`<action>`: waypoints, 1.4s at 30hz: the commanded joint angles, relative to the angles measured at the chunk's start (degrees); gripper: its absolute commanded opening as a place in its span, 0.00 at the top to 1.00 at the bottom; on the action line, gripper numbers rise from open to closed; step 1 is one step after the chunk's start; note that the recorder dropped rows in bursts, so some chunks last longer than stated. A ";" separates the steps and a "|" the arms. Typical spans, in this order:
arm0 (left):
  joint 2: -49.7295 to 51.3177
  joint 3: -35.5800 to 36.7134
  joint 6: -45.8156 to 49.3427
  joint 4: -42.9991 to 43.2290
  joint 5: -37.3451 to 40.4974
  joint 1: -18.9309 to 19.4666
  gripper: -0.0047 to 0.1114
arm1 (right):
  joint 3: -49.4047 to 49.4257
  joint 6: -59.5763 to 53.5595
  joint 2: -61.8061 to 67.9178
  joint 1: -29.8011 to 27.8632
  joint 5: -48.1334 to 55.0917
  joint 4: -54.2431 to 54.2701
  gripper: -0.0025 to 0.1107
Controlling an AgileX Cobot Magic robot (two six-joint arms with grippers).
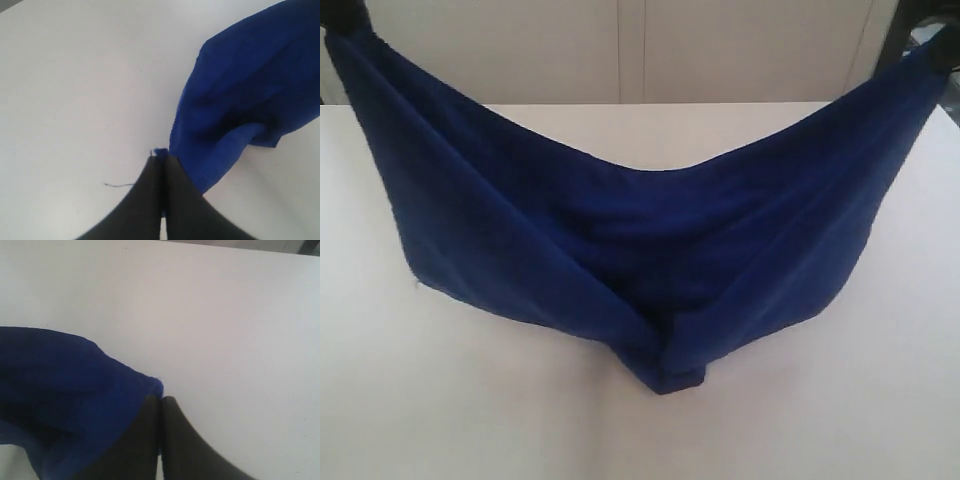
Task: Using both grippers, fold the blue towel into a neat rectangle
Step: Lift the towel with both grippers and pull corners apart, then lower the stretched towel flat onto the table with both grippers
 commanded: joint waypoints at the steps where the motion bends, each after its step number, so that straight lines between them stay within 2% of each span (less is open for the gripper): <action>1: -7.34 4.51 -2.79 4.13 3.94 0.30 0.96 | -0.18 0.25 -5.67 0.22 3.64 -1.44 0.98; 8: -18.94 10.86 -5.26 4.79 5.12 0.30 0.96 | -0.18 0.25 -14.51 0.22 10.74 -1.44 0.98; 12: -26.44 12.21 -9.78 9.55 5.12 0.30 0.96 | -0.18 0.25 -20.25 0.22 15.25 -1.66 0.98; 15: -34.24 12.21 -15.97 17.34 5.12 0.30 0.96 | -0.18 3.50 -24.47 0.22 15.25 -5.75 0.98; 18: -35.82 13.76 -20.90 19.51 5.12 0.30 0.96 | 0.64 10.03 -23.35 0.22 15.25 -13.56 0.98; 20: -34.07 20.18 -22.06 18.74 5.12 0.30 0.96 | 4.43 11.90 -19.59 0.22 11.59 -14.62 0.98; 22: -29.60 31.48 -23.49 15.98 -4.65 0.30 0.96 | 10.87 13.36 -12.32 0.22 2.75 -14.62 0.98; 26: -14.43 48.07 -28.10 15.23 -34.75 0.30 0.96 | 19.78 24.05 4.88 0.22 -17.22 -21.81 0.98; 28: -5.85 51.07 -28.15 15.23 -50.42 0.30 0.96 | 19.76 30.65 14.03 0.22 -23.56 -27.82 0.98; 30: 2.11 51.18 -28.15 15.23 -59.53 0.30 0.96 | 19.55 38.48 20.12 0.10 -28.36 -34.44 0.98; 33: 8.06 51.18 -28.15 15.23 -67.53 0.70 0.96 | 19.55 44.46 24.50 -0.76 -29.89 -38.08 0.98; 38: 15.72 51.18 -29.15 14.95 -76.97 1.94 0.96 | 19.22 45.90 29.54 -2.72 -34.81 -38.53 0.98; 42: 19.15 49.44 -29.05 14.95 -79.95 1.94 0.96 | 16.32 45.90 32.23 -3.88 -34.62 -38.63 0.98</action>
